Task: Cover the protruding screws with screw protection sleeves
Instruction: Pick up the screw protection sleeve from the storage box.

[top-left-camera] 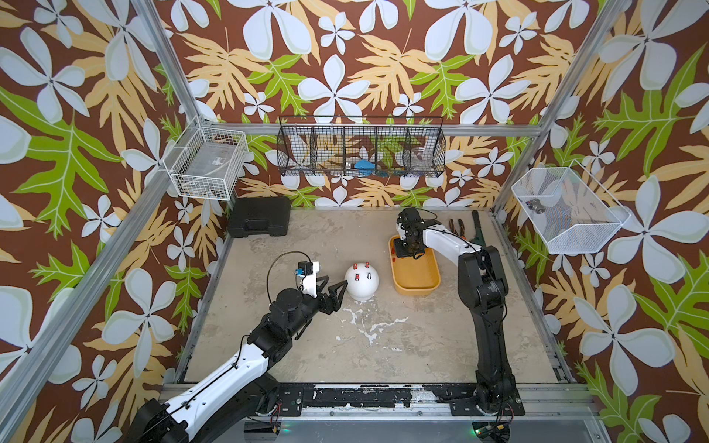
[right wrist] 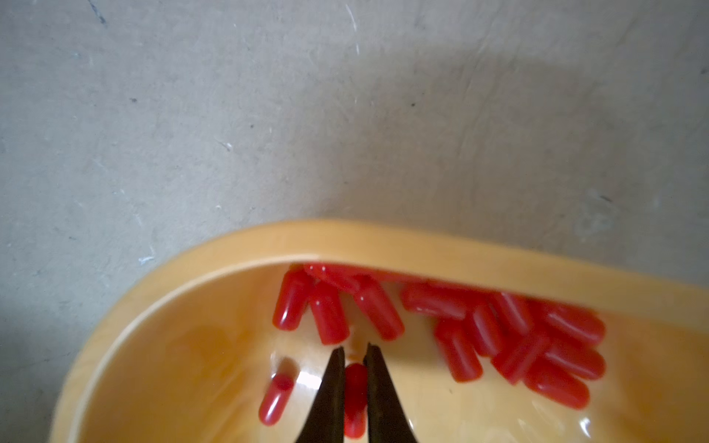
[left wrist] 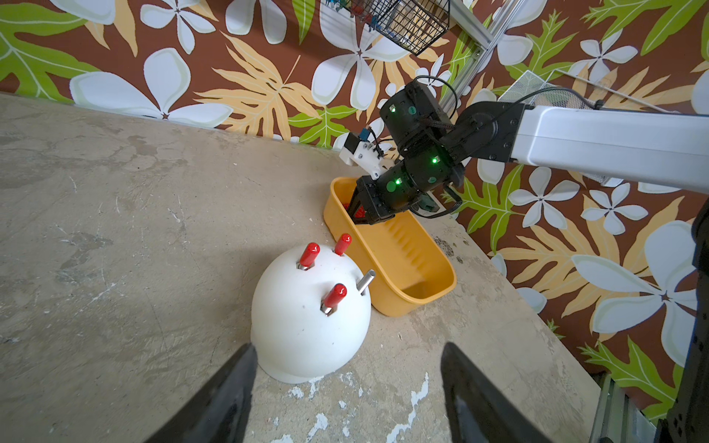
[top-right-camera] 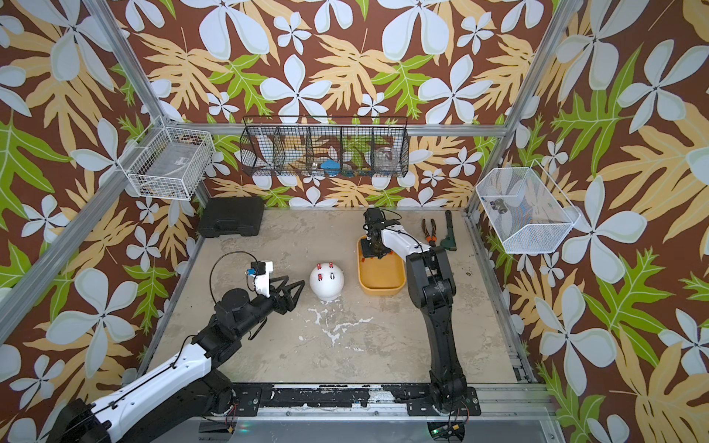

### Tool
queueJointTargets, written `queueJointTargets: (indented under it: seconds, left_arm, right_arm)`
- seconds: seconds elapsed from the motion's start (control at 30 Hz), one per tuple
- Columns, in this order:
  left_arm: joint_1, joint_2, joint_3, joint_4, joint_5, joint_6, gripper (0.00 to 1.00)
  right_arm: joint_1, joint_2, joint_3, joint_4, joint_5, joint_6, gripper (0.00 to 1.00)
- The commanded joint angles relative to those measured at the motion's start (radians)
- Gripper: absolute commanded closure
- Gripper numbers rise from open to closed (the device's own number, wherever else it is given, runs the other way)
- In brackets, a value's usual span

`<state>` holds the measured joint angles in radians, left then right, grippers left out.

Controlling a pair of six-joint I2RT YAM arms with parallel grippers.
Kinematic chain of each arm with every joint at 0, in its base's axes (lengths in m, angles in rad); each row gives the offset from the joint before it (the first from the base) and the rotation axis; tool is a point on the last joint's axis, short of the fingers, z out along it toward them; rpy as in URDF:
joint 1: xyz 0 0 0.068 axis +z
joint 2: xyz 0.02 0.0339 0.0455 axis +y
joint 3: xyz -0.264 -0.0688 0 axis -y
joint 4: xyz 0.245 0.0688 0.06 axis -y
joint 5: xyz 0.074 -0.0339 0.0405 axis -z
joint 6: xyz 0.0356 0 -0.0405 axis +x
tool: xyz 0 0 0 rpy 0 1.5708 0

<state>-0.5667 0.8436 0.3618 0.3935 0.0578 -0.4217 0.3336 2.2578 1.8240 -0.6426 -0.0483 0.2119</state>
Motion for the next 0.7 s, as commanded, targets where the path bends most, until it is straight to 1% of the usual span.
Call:
queueJointTargets:
  seconds: [0.0,0.17,0.33,0.4,0.47,0.53,0.67]
  left_arm:
    - [-0.001,-0.001,0.000,0.008,-0.007,0.001,0.23]
    - [0.000,-0.007,-0.003,0.007,-0.008,-0.001,0.24]
    - [0.001,-0.020,-0.017,0.010,-0.027,-0.010,0.23]
    - [0.000,-0.022,-0.024,0.015,-0.029,-0.016,0.23]
    - [0.000,-0.026,-0.035,0.029,-0.025,-0.022,0.23]
    - [-0.001,-0.033,-0.042,0.035,-0.023,-0.023,0.23]
    - [-0.001,-0.056,-0.085,0.079,-0.016,-0.017,0.23]
  right_arm:
    - [0.002,-0.044,-0.011,-0.008,0.022,0.028,0.87]
    - [0.000,-0.128,-0.073,0.018,-0.004,0.064,0.87]
    - [-0.002,-0.277,-0.231,0.126,-0.040,0.100,0.86]
    - [-0.010,-0.326,-0.281,0.157,-0.100,0.121,0.86]
    - [-0.009,-0.396,-0.369,0.229,-0.164,0.135,0.86]
    - [-0.010,-0.472,-0.462,0.294,-0.198,0.161,0.86]
    - [-0.010,-0.632,-0.652,0.474,-0.324,0.176,0.86]
